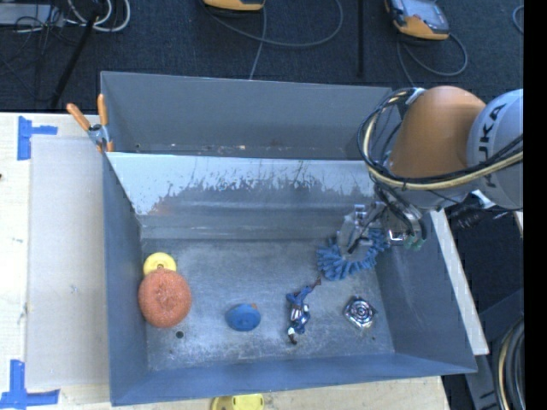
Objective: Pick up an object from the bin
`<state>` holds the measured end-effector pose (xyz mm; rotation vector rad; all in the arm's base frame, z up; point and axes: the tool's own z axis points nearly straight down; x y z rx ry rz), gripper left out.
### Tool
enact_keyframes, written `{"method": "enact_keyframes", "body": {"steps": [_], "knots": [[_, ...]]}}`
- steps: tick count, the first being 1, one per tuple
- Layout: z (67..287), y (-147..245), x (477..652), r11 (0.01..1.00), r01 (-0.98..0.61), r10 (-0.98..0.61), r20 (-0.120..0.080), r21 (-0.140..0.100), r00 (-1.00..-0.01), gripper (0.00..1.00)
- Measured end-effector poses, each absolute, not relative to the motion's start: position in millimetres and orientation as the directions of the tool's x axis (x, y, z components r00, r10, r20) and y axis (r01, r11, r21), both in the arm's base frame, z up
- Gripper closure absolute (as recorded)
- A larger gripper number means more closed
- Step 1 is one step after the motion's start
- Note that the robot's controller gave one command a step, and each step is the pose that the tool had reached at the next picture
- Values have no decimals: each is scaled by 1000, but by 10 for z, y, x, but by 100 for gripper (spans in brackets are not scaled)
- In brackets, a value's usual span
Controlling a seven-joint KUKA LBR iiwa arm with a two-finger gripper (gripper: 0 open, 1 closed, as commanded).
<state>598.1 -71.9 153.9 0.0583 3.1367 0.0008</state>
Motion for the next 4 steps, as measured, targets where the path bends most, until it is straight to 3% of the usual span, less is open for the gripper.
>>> {"method": "enact_keyframes", "body": {"steps": [1, 2, 3, 4], "knots": [[2097, -723, 5949, 999, 48, 48, -7, 0, -999, 0], [2064, -722, 5938, 999, 48, 48, -2, 1, -999, 0], [1061, -738, 5895, 995, 95, 95, 1, 1, -995, 100], [1061, -738, 5895, 995, 95, 95, 1, 1, -995, 100]]}}
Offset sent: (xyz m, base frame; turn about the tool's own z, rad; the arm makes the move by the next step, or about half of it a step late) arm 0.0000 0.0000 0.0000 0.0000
